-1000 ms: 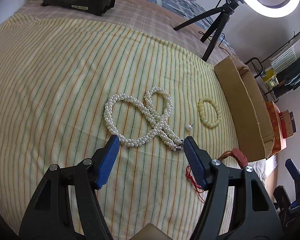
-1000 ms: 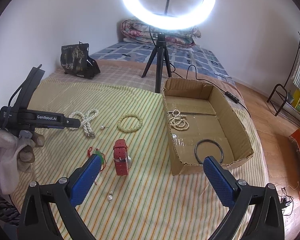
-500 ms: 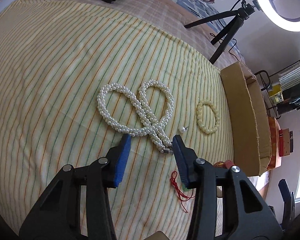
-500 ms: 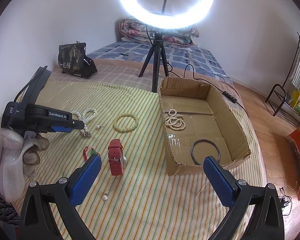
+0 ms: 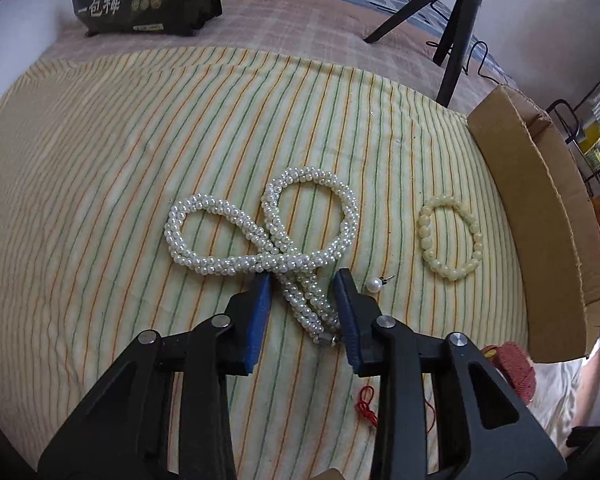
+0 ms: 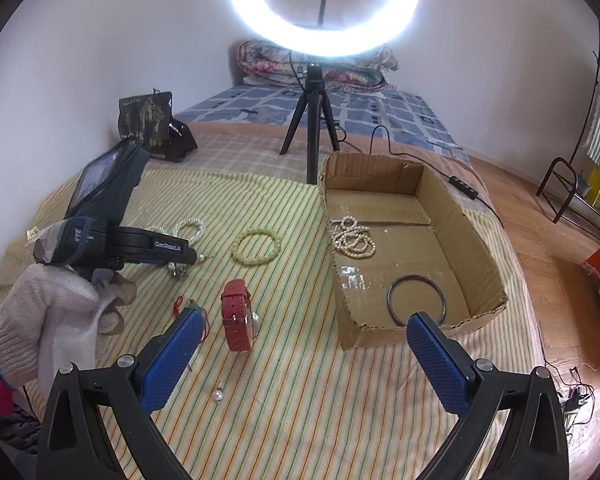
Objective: Organize jewelry
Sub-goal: 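Move the left tool to the long pearl necklace while the right tool approaches the red watch, then close the left tool on the long pearl necklace while the right tool grips the red watch strap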
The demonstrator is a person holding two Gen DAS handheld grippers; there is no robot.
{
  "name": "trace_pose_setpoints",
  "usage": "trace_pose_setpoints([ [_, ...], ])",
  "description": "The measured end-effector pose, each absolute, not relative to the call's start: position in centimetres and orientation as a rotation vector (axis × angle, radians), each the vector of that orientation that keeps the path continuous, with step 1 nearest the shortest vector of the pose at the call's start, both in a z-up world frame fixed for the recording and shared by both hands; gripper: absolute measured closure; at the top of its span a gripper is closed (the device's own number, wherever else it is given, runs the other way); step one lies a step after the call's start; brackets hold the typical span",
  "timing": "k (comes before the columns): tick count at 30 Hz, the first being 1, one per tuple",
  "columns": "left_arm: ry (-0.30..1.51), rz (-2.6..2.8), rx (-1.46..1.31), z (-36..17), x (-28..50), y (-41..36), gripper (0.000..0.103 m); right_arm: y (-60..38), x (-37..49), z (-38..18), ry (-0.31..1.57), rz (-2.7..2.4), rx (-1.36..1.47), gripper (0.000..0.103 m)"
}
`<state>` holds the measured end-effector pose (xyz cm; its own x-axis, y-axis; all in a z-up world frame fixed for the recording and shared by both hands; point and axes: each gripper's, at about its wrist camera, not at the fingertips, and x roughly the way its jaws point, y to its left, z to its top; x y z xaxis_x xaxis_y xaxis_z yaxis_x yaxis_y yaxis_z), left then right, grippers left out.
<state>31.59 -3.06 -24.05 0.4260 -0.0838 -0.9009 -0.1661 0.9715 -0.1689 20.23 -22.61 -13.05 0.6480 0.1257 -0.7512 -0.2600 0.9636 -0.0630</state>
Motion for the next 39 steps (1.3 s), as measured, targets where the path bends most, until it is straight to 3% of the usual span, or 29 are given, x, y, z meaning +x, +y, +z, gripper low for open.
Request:
trace_pose_setpoints([
  [2, 1.108, 0.051, -0.237, -24.1, 31.2, -2.8, 0.086, -22.1, 20.4, -13.7, 0.859, 0.237, -0.180, 0.001],
  [9, 1.091, 0.008, -0.247, -24.1, 31.0, -1.7, 0.089, -21.1, 22.3, -16.6, 0.965, 0.272, -0.148, 0.016],
  [15, 1.079, -0.024, -0.266, -24.0, 31.0, -1.1, 0.090, -20.1, 23.9, -18.6, 1.005, 0.263, -0.172, 0.021],
  [20, 1.093, -0.047, -0.332, -24.0, 31.2, -0.1, 0.090, -19.3, 24.7, -19.8, 1.030, 0.268, -0.212, 0.037],
  [22, 1.104, -0.054, -0.363, -23.9, 31.4, 0.3, 0.090, -18.9, 24.8, -19.9, 1.038, 0.278, -0.228, 0.052],
  [28, 1.101, -0.057, -0.438, -23.1, 31.3, 1.6, 0.091, -18.2, 24.9, -19.8, 1.048, 0.290, -0.231, 0.082],
  [30, 1.085, -0.062, -0.437, -22.6, 31.2, 2.0, 0.091, -18.0, 24.8, -19.6, 1.041, 0.296, -0.231, 0.087],
  [39, 1.033, -0.075, -0.443, -20.0, 30.6, 3.3, 0.091, -17.9, 24.2, -18.8, 1.018, 0.307, -0.230, 0.088],
])
